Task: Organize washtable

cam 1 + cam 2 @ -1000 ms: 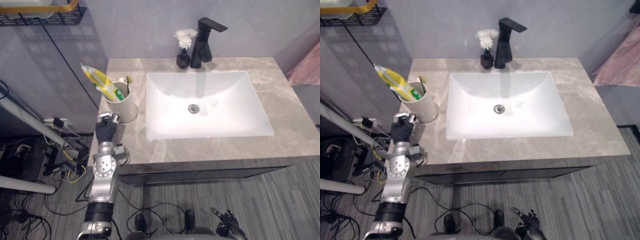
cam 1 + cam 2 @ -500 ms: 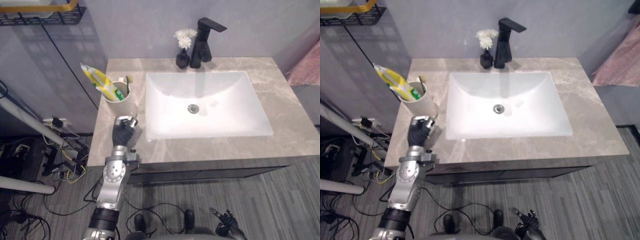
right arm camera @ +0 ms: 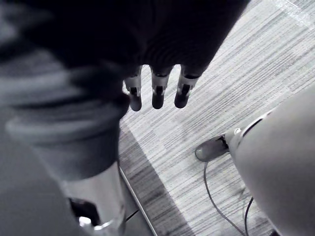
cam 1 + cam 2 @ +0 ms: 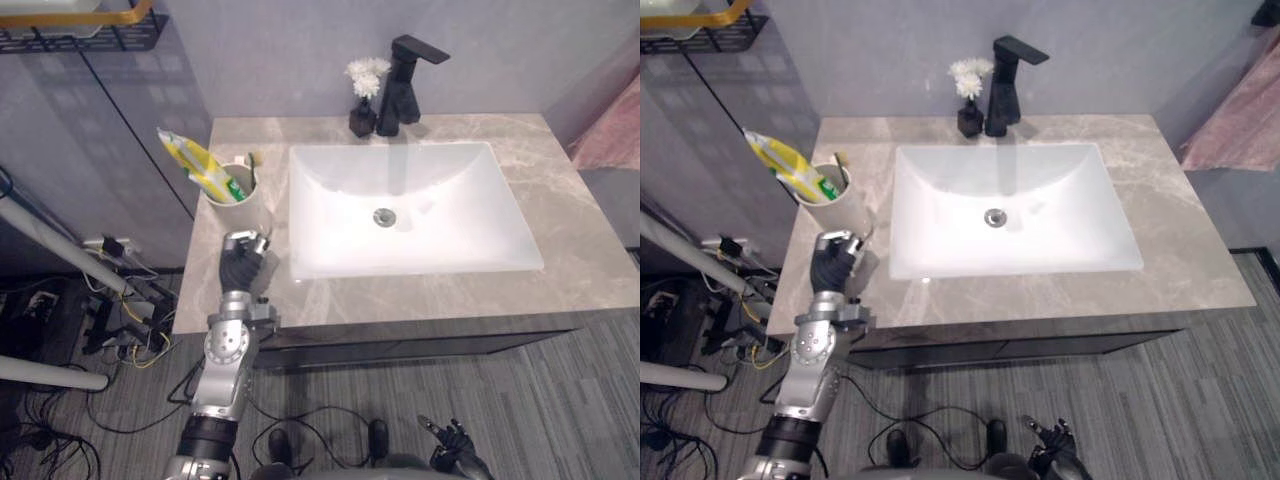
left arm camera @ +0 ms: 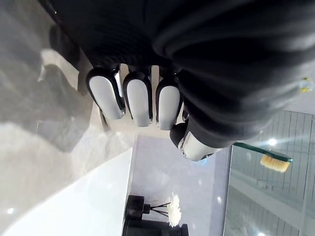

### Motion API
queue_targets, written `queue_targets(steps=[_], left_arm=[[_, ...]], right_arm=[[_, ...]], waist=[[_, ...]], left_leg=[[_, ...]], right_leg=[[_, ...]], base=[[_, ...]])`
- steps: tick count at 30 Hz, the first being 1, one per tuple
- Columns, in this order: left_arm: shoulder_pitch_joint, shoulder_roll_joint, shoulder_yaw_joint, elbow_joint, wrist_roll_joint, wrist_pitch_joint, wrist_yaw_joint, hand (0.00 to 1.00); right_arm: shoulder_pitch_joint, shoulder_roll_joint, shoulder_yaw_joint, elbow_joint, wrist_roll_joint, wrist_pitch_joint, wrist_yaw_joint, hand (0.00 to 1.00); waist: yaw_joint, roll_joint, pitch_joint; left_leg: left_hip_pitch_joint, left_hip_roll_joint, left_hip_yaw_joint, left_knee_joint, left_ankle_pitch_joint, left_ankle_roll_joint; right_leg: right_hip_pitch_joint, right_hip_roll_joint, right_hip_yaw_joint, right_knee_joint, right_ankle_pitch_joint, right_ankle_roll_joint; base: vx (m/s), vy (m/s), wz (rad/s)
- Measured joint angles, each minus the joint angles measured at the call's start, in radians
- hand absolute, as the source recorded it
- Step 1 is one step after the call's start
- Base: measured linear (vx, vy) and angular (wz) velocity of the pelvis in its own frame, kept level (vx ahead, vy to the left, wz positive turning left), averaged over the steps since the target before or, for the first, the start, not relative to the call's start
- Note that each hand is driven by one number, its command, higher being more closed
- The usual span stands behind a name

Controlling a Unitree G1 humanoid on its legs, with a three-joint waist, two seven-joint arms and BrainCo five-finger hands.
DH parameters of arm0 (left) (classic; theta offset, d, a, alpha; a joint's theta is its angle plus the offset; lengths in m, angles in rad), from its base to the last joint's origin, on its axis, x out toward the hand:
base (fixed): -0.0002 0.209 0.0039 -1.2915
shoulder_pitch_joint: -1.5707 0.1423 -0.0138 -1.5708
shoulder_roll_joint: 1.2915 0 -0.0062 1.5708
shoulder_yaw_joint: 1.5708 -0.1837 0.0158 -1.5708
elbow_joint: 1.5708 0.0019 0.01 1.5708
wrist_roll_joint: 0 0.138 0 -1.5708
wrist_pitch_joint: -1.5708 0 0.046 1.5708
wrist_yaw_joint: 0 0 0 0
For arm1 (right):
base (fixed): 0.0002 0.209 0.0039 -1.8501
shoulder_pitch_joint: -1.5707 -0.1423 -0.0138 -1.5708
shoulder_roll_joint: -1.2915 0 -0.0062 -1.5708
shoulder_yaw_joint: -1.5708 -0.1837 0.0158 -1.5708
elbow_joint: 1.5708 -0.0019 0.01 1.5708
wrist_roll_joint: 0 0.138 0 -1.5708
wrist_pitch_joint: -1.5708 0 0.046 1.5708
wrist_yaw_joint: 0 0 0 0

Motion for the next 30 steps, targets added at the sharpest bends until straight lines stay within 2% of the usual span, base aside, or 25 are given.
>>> queue_targets(steps=[13, 30], left_arm=[[-0.001, -0.002, 0.039, 0.004, 0.001, 0.000, 0.002, 1.00], [-0.132, 0.002, 0.077, 0.158, 0.000, -0.002, 0.028, 1.00]], right_arm=[[-0.001, 0.000, 0.000, 0.000, 0.000, -0.001, 0.000, 0.00], [0.002, -0.005, -0.016, -0.001, -0.002, 0.000, 0.000, 0.00]], waist=[[0.000, 0.002, 0.000], [-0.002, 0.012, 0.001]], left_leg=[[0.000, 0.000, -0.001, 0.000, 0.000, 0.000], [0.004, 0.000, 0.025, -0.003, -0.001, 0.000]], right_leg=[[0.000, 0.000, -0.001, 0.000, 0.000, 0.000], [-0.012, 0.000, 0.026, 0.000, 0.005, -0.001]], base=[[0.00, 0.000, 0.00], [0.00, -0.001, -0.04]])
